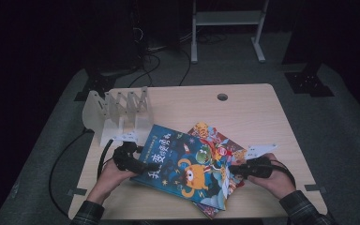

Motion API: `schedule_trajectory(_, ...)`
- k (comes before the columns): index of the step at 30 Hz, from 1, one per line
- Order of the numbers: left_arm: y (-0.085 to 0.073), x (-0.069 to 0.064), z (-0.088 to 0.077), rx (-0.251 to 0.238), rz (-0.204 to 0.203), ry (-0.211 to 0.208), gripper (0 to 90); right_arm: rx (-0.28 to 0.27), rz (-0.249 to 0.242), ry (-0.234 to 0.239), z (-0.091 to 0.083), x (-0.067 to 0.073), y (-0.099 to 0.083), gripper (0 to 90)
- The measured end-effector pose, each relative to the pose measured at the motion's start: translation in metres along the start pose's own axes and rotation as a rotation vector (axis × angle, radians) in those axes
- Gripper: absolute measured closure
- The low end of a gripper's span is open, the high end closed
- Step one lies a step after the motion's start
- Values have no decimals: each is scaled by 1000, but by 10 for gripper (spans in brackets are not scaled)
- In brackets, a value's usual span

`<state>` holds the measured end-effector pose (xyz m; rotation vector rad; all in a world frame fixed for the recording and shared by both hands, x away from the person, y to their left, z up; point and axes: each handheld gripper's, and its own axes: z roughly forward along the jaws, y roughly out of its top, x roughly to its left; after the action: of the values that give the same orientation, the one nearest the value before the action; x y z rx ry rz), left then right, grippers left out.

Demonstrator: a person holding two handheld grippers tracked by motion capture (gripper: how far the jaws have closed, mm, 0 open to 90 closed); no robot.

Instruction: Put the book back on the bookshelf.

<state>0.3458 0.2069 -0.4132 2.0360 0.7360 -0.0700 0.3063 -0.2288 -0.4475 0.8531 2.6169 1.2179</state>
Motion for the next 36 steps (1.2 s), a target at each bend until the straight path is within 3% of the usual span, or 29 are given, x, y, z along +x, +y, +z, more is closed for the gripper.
schedule_trajectory(14,39,-6,-11,10,35,-14,7,22,4,22,3,4,5,891)
schedule_trajectory(17,51,-6,-17,24,40,-37,55,23,-6,27,5,5,6,892)
schedule_trajectory(20,56,-6,-18,36,52,-30,75,26,-8,28,5,5,6,892)
schedule_trajectory(26,74,-4,-28,45,46,-42,207,40,-15,57,8,9,10,892)
schedule_trajectory(29,83,-4,-32,69,36,-50,255,44,-24,64,9,11,11,892)
schedule_trajectory(31,92,-4,-35,96,26,-51,337,48,-32,68,10,11,12,892)
schedule_trajectory(36,102,-4,-39,93,14,-58,452,50,-41,79,11,13,14,892)
